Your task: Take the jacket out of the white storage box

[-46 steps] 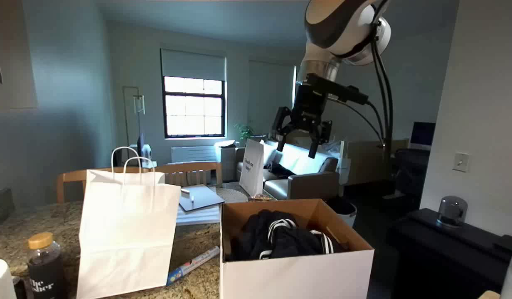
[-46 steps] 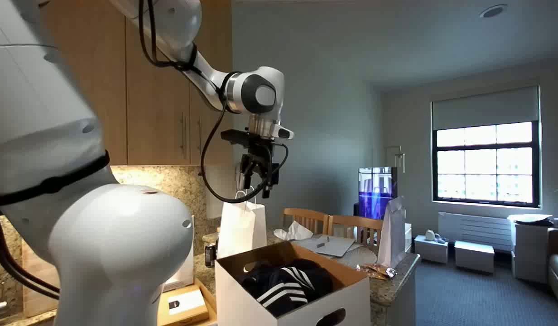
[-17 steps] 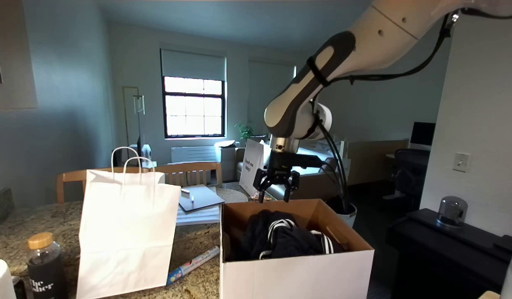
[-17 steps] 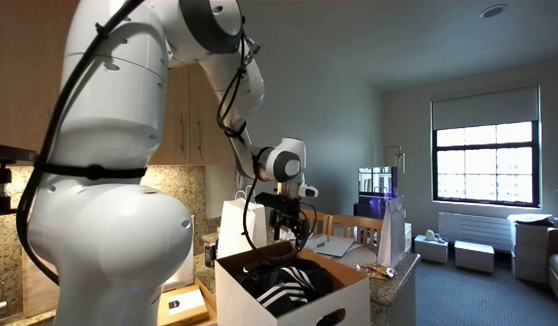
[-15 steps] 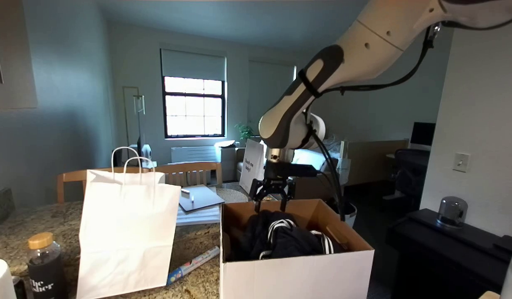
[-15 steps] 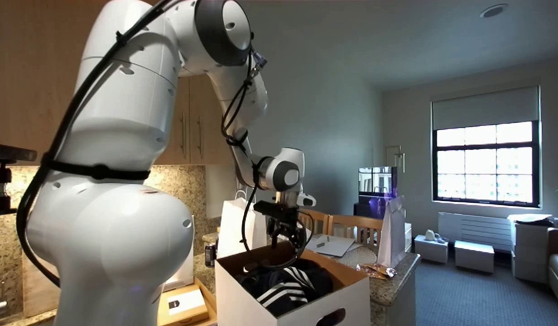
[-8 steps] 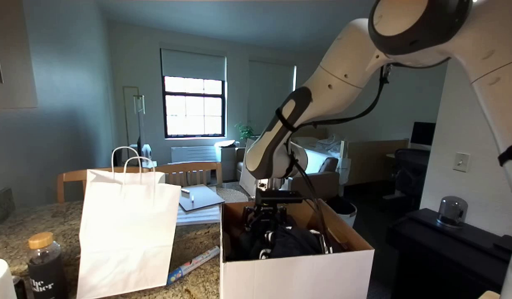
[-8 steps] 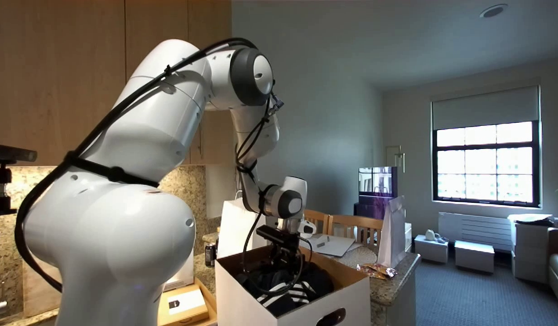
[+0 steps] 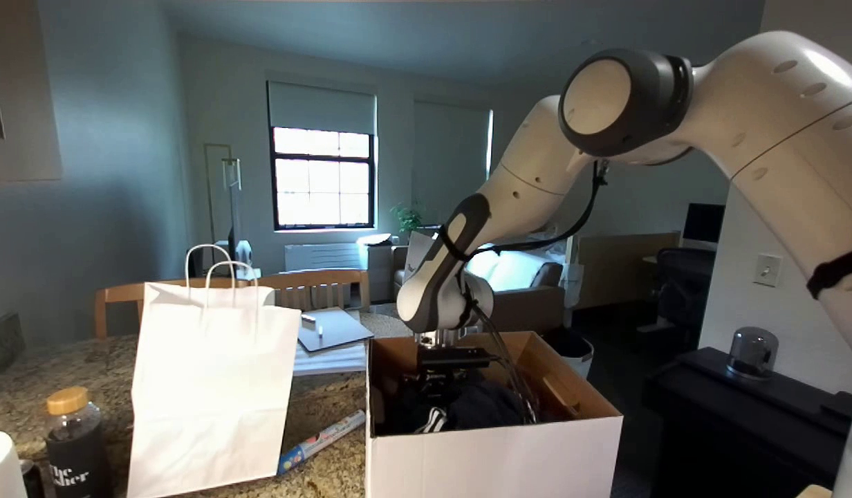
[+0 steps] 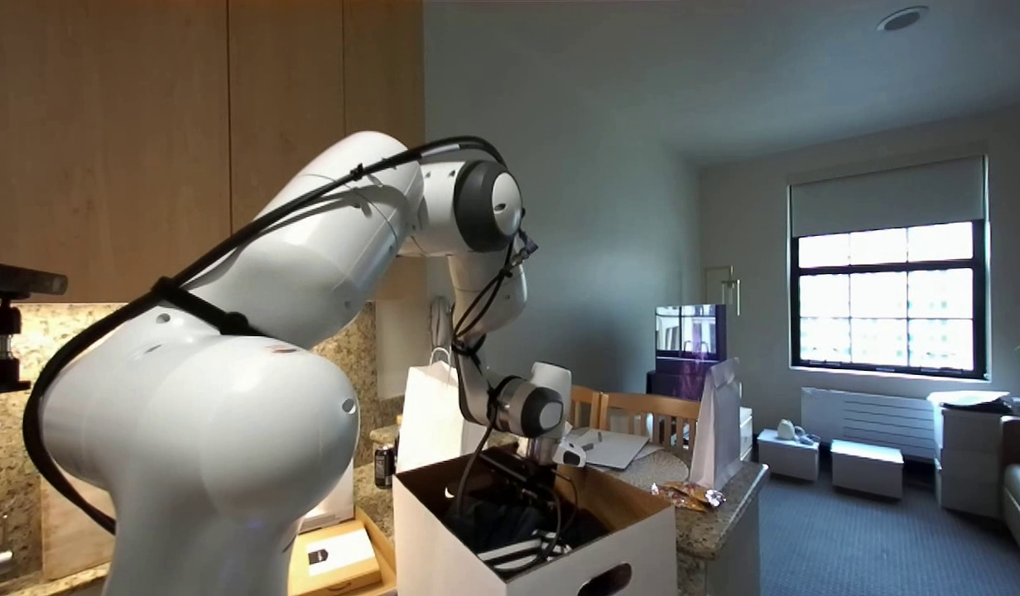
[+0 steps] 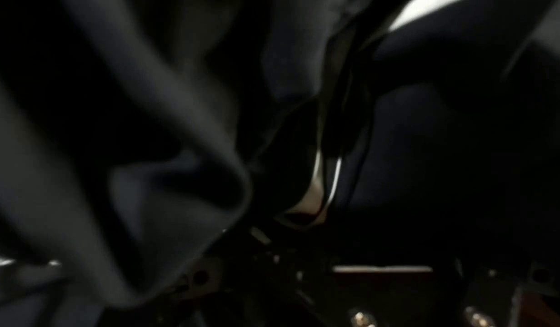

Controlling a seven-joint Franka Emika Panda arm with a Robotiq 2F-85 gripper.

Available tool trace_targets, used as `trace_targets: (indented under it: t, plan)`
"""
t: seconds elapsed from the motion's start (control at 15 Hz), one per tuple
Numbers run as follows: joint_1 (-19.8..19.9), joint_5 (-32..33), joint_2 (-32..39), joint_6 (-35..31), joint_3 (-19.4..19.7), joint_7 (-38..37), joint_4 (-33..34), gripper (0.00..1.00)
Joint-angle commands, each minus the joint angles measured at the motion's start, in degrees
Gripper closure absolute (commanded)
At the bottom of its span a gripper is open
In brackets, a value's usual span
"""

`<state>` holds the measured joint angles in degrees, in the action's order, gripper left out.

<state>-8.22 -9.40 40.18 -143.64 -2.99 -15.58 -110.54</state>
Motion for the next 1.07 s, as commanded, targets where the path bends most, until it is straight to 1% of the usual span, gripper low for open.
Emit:
trace_targets:
  t: [0.0, 0.07, 0.13, 0.33, 0.6, 0.73, 0.8, 0.93, 1.0]
  plan:
    - [-2.6, 0.8, 5.7, 2.1, 0.5, -2.9, 6.6, 0.25]
    - [-3.1, 0.9, 5.3, 2.7, 0.7, -3.4, 7.3, 0.26]
    - [-3.2, 0.7, 4.9, 3.3, 0.6, -3.4, 7.5, 0.32]
    - [-2.9, -0.5, 3.2, 4.4, 0.5, -4.3, 7.2, 0.53]
    - [-0.2, -4.8, 0.2, 5.7, -1.1, -4.3, 4.5, 0.77]
    - [1.2, -7.7, -0.8, 8.0, -1.6, -4.2, 4.0, 0.90]
    - [2.1, -9.0, -0.8, 10.6, -2.0, -3.8, 4.6, 0.97]
    - [2.7, -10.3, -1.3, 13.7, -1.9, -4.0, 5.2, 1.00]
    - [3.4, -11.3, -1.9, 15.3, -2.5, -3.4, 5.3, 1.00]
